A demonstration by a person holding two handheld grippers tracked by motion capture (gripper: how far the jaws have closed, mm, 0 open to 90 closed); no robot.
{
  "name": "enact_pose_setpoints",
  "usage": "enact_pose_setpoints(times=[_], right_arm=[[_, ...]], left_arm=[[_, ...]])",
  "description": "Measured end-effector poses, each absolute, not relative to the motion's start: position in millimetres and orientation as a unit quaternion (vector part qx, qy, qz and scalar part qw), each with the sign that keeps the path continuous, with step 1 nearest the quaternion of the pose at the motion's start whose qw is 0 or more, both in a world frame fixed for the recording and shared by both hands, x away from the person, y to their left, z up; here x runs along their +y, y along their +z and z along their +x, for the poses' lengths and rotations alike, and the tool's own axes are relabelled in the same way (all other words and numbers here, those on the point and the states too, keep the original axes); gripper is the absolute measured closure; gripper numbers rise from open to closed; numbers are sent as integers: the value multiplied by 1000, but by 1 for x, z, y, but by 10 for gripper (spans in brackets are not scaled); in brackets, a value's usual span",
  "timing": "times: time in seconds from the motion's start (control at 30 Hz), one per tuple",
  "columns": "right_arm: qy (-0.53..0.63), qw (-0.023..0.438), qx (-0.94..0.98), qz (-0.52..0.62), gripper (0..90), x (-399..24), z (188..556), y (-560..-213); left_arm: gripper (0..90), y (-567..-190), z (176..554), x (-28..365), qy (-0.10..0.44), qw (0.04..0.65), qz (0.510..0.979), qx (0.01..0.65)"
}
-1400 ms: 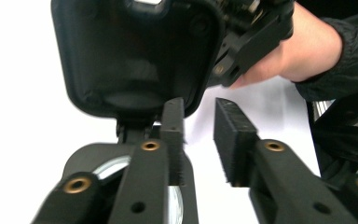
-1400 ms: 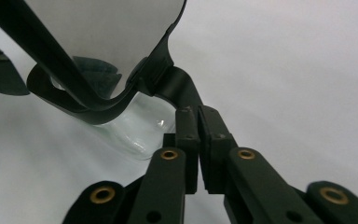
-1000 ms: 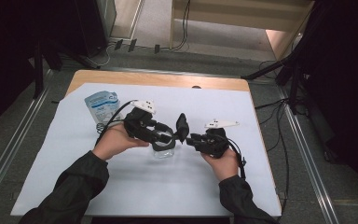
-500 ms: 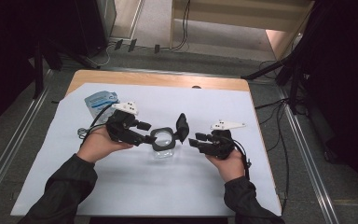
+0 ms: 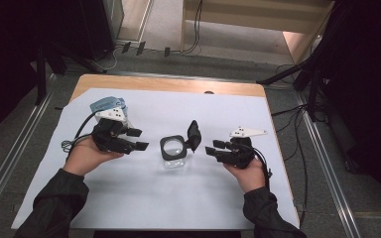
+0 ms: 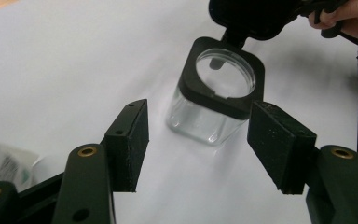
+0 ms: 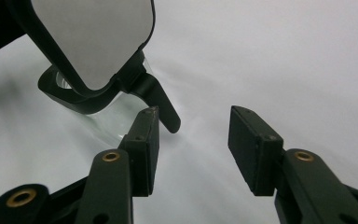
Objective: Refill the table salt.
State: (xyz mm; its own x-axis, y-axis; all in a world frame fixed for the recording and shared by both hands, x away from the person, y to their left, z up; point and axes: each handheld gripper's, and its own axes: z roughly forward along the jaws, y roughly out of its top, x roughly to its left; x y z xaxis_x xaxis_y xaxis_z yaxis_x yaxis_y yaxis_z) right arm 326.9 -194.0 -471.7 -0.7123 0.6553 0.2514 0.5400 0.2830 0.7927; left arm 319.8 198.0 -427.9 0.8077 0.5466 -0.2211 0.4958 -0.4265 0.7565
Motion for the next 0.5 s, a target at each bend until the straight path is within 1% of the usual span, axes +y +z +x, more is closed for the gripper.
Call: enact_pose_setpoints(times=[0.37, 0.47, 0.5], right_arm=[[461, 63, 803, 373, 537, -195, 332, -472], [462, 62, 804, 371, 537, -193, 335, -473], [461, 58, 803, 372, 537, -191, 336, -473]], left_arm=[[406, -428, 314, 236, 49, 438, 831, 339], [407, -429, 312, 247, 60, 435, 825, 357], [411, -429, 312, 251, 56, 435, 824, 360]])
